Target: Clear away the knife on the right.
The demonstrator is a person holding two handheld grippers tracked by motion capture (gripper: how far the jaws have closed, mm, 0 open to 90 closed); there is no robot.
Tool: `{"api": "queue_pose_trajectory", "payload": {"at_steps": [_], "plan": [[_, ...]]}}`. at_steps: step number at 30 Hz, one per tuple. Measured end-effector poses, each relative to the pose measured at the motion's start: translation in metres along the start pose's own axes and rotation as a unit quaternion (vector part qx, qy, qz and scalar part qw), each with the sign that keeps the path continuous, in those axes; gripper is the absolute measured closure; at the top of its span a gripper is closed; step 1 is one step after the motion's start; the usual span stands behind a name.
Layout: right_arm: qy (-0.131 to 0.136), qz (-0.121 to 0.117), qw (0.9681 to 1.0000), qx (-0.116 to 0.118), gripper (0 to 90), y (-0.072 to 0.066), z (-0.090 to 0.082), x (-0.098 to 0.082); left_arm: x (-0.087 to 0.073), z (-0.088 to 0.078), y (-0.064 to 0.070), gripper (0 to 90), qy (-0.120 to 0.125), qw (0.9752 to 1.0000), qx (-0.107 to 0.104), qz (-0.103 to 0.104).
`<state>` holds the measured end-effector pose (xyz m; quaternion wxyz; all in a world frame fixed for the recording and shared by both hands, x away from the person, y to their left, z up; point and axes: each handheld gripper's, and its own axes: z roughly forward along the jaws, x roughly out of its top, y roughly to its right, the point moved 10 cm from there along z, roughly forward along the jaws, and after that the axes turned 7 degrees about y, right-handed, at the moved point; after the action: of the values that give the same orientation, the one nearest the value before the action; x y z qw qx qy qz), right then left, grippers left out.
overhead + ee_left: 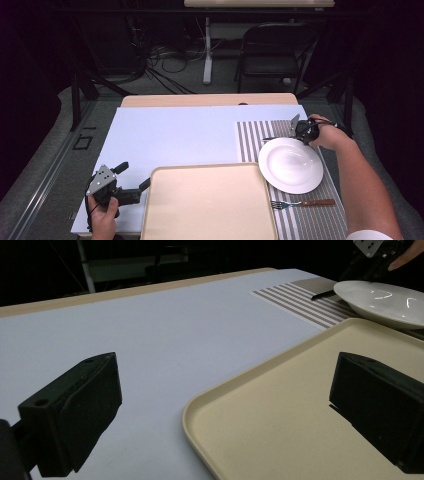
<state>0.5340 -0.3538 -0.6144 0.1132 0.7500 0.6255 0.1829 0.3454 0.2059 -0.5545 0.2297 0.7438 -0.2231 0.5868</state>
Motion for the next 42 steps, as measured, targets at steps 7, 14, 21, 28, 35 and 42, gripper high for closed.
{"api": "queue_pose_trajectory", "payload": {"at_steps": [7,14,21,28,35,42], "plan": [[-0.006,0.001,1.0,-0.004,62.6,0.0007,0.0013,-0.0015,-0.0001,0.0003,0.0003,0.4,0.0,1.0,0.0,0.0],[0.0,-0.001,1.0,0.001,63.2,0.001,0.0053,0.0008,-0.0003,0.0004,0.0,0.4,0.0,1.0,0.0,0.0],[-0.003,0.002,1.0,0.006,63.9,0.0011,0.0076,0.0005,-0.0006,0.0002,-0.0005,0.4,-0.001,1.0,0.001,-0.001],[-0.008,0.011,0.9998,0.013,64.5,0.0,0.0072,-0.0002,-0.0014,0.0006,-0.0002,0.4,-0.004,1.0,0.001,-0.001],[-0.012,0.006,0.9995,0.027,69.3,-0.0002,0.0077,0.0004,-0.0014,0.0004,-0.0002,0.4,-0.004,1.0,0.003,-0.002],[-0.014,0.015,0.9992,0.035,73.8,-0.0015,0.0077,0.0006,-0.0013,0.0005,0.0001,0.4,-0.004,1.0,0.0,0.0]]}}
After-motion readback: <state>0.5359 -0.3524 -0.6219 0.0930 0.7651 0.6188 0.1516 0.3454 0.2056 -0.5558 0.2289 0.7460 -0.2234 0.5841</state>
